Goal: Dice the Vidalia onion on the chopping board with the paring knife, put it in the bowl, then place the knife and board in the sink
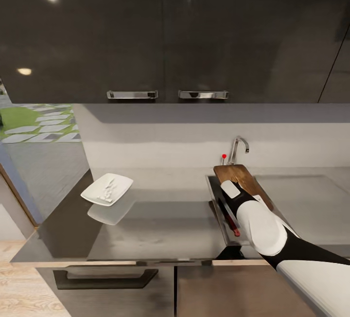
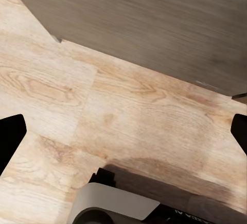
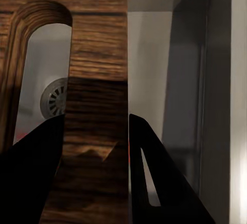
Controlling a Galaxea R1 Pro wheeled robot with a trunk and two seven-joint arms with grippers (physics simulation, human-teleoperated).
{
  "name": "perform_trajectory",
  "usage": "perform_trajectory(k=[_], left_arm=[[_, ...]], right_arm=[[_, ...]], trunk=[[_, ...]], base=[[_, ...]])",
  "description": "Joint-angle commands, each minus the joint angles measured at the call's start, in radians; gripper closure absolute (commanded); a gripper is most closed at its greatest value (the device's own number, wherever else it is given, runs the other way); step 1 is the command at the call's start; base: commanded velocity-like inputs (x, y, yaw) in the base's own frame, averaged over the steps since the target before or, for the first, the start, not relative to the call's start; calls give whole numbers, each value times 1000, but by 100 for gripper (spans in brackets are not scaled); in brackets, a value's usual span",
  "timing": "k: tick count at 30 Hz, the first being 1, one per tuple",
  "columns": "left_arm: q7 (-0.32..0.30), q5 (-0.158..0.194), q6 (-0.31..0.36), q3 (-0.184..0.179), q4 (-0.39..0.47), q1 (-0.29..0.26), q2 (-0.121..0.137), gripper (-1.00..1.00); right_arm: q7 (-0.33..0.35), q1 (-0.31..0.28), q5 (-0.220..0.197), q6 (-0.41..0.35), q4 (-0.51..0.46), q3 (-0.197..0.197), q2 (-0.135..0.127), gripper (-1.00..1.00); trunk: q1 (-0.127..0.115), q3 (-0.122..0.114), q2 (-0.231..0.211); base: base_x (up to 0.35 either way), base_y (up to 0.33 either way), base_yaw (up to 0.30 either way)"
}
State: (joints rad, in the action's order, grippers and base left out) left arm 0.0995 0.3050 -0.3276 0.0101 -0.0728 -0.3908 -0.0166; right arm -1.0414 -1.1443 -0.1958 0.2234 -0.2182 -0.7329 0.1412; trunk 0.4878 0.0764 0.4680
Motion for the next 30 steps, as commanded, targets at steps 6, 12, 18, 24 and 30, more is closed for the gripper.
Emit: perform_trajectory(k=[6,12,18,24,30], left_arm=[[0,1,-7,1,-4,-2,0,-100],[0,1,-7,1,-4,-2,0,-100],[0,1,-7,1,-4,-2,-1,-100],[2,1,-7,1,-4,-2,-1,-100],[2,1,-7,1,-4,-2,-2,-100]], right_arm=[[-2,5,-10,12,-1,6,0,100],[-2,6,-10,14,-1,6,0,100],[0,6,-10,14,-1,6,-1,100],[-1,7,-10,14,-1,6,-25,100],[-2,8,-18,30,-1,4,-48,100]], trunk=[[1,2,2],[1,2,2],[1,2,2],[1,2,2],[1,2,2]], base=[[-28,0,0],[-221,0,0],[-54,0,0],[-1,0,0],[0,0,0]])
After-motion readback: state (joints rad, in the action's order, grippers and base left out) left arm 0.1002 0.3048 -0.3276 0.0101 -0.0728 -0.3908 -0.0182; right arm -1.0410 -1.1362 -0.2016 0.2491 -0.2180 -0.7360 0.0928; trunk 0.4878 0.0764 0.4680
